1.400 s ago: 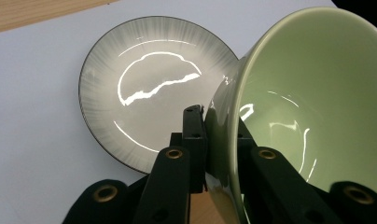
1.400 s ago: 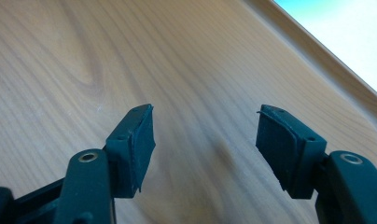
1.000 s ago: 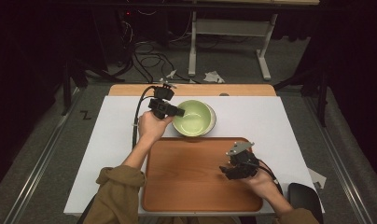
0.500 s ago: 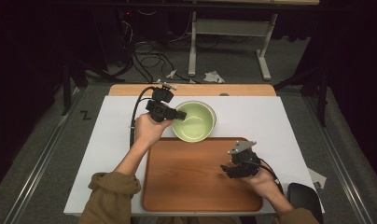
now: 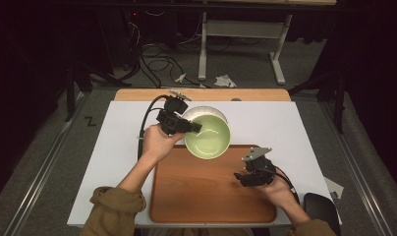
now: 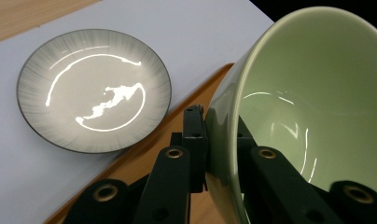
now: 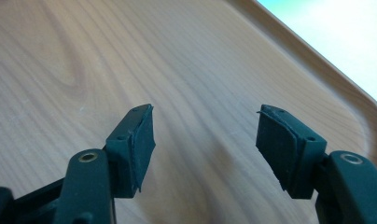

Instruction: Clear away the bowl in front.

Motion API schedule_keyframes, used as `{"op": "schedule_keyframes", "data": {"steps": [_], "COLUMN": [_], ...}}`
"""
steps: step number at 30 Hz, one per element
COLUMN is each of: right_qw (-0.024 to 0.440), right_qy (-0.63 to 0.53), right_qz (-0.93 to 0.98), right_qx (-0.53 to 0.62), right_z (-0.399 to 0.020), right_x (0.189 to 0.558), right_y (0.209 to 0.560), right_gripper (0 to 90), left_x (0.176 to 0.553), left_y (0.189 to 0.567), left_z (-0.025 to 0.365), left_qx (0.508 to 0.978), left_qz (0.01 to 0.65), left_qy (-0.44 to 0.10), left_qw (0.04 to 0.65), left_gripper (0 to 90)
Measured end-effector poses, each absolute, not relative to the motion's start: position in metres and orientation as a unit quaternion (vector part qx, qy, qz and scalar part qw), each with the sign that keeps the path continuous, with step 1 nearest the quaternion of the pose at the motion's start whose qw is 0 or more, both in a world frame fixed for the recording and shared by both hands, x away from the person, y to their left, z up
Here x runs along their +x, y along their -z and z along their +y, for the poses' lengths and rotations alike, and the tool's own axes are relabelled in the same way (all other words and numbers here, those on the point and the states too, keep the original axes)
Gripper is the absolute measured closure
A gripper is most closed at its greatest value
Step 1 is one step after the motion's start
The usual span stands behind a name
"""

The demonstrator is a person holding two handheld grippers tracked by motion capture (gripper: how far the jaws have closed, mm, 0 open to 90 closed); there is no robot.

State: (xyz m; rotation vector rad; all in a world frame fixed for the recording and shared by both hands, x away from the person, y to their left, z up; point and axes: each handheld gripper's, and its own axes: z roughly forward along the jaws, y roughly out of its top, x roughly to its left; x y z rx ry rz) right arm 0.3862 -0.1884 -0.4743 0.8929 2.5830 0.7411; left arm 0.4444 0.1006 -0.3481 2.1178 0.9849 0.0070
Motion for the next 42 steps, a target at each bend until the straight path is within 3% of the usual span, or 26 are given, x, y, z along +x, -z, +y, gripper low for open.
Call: {"op": "schedule_keyframes", "data": {"steps": [18, 42], "right_qw": [0.158, 0.165], "right_qy": [-0.263, -0.266], "right_qz": [0.896, 0.892], "right_qx": [0.32, 0.325], "right_z": [-0.191, -0.194], "right_x": [0.387, 0.386], "right_y": [0.474, 0.472], "right_gripper": [37.3, 37.3], "left_x": [0.411, 0.396], "left_y": [0.366, 0.405], "left_z": [0.094, 0.085], "left_qx": [0.843, 0.849], "left_qz": [0.356, 0.353], "left_qy": [0.026, 0.058], "left_qw": [0.402, 0.39], "left_gripper": [82.7, 82.7]}}
